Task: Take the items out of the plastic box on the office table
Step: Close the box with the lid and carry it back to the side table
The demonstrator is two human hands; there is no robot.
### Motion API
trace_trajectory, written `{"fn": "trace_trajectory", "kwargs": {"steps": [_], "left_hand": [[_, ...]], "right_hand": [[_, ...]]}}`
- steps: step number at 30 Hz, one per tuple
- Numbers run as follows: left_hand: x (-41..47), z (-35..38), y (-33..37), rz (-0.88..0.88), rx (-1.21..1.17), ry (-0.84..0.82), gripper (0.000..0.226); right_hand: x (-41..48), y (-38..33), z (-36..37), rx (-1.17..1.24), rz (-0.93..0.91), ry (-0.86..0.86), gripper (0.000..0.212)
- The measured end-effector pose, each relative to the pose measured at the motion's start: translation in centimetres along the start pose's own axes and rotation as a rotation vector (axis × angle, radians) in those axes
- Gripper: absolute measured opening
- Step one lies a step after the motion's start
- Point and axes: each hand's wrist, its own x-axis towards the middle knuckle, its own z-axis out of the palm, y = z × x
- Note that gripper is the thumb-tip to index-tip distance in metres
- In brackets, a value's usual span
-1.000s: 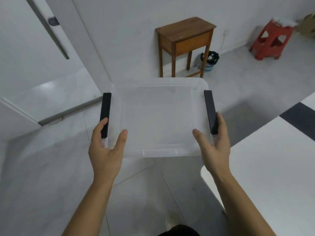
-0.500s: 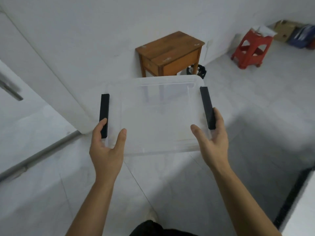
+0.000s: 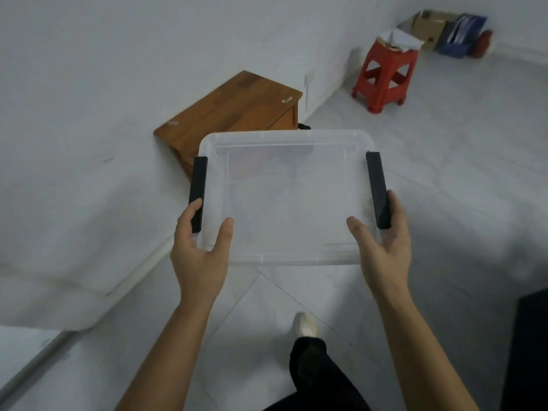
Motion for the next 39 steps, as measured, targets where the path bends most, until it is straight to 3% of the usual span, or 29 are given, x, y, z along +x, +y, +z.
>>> {"fn": "trace_trajectory", "kwargs": {"steps": [12,19,27,34,39], "left_hand": [[25.9,11.4,-1.3,-0.113,0.040,0.208,0.057],[42.0,18.6,-7.1,-0.188,0.083,0.140,0.058],[55.9,23.6,-13.0,-0.297,0.284,0.039,0.063],[60.4,26.0,-16.4,-0.437,0.378,0.142,0.071],[62.2,27.9,-16.9,-0.553,0.450,0.271,0.074]], "right_hand": [[27.5,-3.9,18.6,-0.114,-0.016,-0.227,0.084],[40.8,-1.9,30.8,-0.224,0.020,-0.192,0.078],[52.5,-0.6,42.9,-0.445,0.046,-0.305,0.080],[60.5,1.9,51.4,-0.574,0.021,-0.560,0.085],[65.9,3.5,56.9,-0.544,-0.102,-0.861,0.085]]}}
